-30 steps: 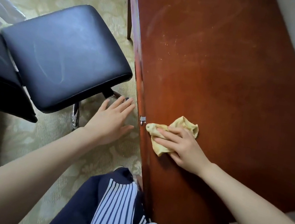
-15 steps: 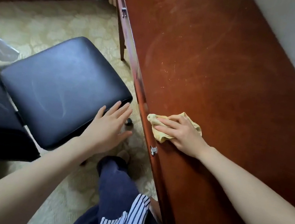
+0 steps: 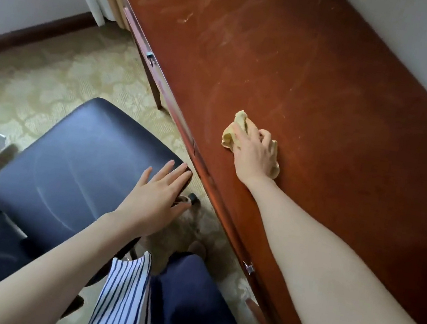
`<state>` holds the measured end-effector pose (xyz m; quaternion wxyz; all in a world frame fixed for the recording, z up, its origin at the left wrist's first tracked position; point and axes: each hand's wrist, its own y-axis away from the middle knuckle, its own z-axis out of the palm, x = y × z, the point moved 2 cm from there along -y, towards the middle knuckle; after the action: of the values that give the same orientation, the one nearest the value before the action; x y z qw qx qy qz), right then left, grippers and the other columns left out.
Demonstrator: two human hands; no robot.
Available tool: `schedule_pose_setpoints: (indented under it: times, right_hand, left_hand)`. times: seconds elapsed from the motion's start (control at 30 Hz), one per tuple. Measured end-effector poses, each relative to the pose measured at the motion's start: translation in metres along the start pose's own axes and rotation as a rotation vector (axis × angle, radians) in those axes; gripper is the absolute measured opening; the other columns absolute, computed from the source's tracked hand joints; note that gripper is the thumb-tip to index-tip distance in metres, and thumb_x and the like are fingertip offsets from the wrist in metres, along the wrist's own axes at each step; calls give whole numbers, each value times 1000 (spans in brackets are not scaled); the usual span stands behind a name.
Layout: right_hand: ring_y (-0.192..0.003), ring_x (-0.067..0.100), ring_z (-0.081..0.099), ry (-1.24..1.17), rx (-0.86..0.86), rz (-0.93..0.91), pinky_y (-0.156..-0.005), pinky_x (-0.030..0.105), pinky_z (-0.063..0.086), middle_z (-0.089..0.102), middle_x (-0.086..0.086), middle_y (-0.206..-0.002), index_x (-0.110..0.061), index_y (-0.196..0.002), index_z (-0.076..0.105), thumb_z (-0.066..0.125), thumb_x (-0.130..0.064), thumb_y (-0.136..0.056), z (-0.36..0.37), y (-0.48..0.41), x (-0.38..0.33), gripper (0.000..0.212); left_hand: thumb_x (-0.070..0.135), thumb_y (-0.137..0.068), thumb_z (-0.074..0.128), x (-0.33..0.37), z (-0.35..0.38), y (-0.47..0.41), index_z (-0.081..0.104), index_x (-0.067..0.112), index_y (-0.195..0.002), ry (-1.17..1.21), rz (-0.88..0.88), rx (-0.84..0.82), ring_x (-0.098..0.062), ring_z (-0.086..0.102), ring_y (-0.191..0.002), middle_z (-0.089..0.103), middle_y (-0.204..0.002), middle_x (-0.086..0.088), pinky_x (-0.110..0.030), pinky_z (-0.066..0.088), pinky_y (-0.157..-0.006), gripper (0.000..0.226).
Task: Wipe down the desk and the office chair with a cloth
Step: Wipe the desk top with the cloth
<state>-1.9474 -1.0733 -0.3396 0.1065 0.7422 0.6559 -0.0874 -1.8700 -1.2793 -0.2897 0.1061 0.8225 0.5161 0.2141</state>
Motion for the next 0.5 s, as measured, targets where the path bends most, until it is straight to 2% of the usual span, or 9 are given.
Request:
schedule_pose_setpoints:
  times: [0.07,0.13,0.23,0.33,0.43,0.5]
  right_hand:
    - [-125,22,30,-40,52,207,-109,43,26,24,-7,-153,-38,-143,30,45,-33,-97,5,5,-9,49]
    - [-125,21,29,-85,85,312,-110,40,24,25,-10,-153,-37,-144,29,45,-30,-98,10,17,-13,50]
    - [-120,20,30,-81,71,117,-104,37,30,32,-15,-149,-39,-143,34,47,-21,-97,12,48,-11,51]
    - [-120,21,35,-121,-24,-98,-103,43,34,38,-17,-145,-37,-138,43,53,-11,-90,6,85,5,55]
    - [-113,20,40,-166,-30,-127,-97,43,40,47,-15,-139,-34,-132,53,59,-8,-85,-4,122,24,54]
    - [-106,17,40,-187,21,-54,-91,40,42,54,-12,-133,-30,-127,58,65,-6,-79,-9,147,31,55]
  left_hand:
    - [49,-97,38,-5,-7,-11,8,22,-152,9,20,7,-19,-4,-147,1,-160,6,-46,3,-117,68]
    - [48,-97,40,-4,-12,-27,8,22,-152,24,42,-9,-20,-4,-147,1,-160,6,-46,3,-117,69]
    - [46,-95,47,3,-20,-52,11,20,-152,23,92,-19,-19,-4,-147,0,-160,4,-46,3,-117,72]
    - [43,-90,58,14,-26,-80,11,18,-152,13,161,-35,-18,-5,-147,-2,-160,4,-46,3,-116,82]
    - [42,-85,65,28,-29,-108,7,17,-152,-25,232,-114,-16,-8,-147,-6,-160,4,-45,1,-116,92]
    - [46,-82,67,39,-29,-124,4,17,-152,-82,308,-174,-16,-11,-146,-10,-160,4,-46,0,-116,98]
